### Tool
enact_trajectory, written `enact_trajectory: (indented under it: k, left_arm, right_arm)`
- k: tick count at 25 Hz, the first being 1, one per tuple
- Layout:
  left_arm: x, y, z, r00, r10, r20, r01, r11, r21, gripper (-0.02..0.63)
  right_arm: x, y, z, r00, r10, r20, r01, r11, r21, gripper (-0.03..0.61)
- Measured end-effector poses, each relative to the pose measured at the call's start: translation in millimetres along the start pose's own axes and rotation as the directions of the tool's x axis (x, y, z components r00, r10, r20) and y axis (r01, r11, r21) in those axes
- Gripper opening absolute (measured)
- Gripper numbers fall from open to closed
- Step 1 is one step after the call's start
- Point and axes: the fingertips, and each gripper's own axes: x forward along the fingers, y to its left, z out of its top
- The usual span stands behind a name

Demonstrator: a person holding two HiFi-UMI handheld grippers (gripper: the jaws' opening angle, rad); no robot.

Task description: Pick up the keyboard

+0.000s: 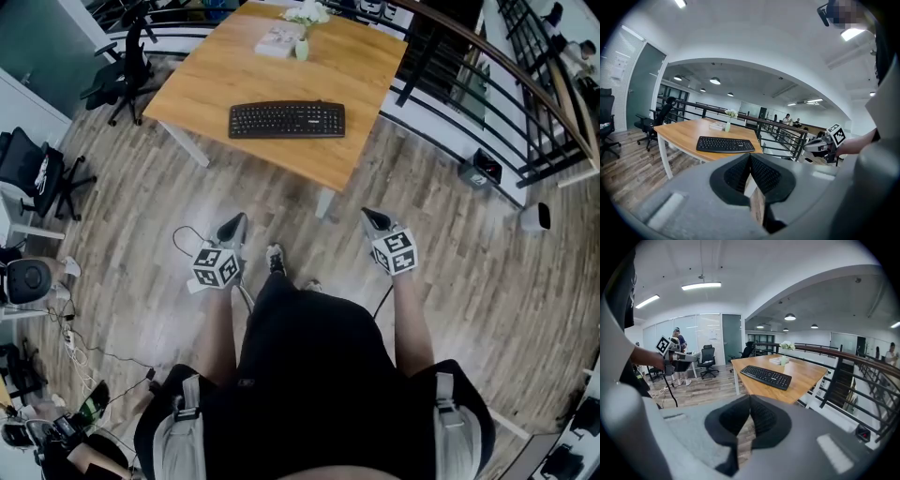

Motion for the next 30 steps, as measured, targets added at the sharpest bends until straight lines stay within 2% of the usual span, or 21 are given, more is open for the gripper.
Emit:
enact_trajectory:
  k: [15, 30]
  left_arm:
    - [42.3, 30.1, 19.3, 0.997, -0.075, -0.027, 0.075, 0.997, 0.001, 0.011]
    - [94.5, 97.0, 43.3, 0.994, -0.101, -0.044, 0.101, 0.995, -0.013, 0.011]
  right_arm:
    - [36.3, -17.6, 17.4, 0.999, -0.036, -0.037, 0.038, 0.998, 0.041, 0.005]
    - [115.4, -35.0, 66.5, 0.997, -0.041, -0.061, 0.042, 0.999, 0.021, 0.005]
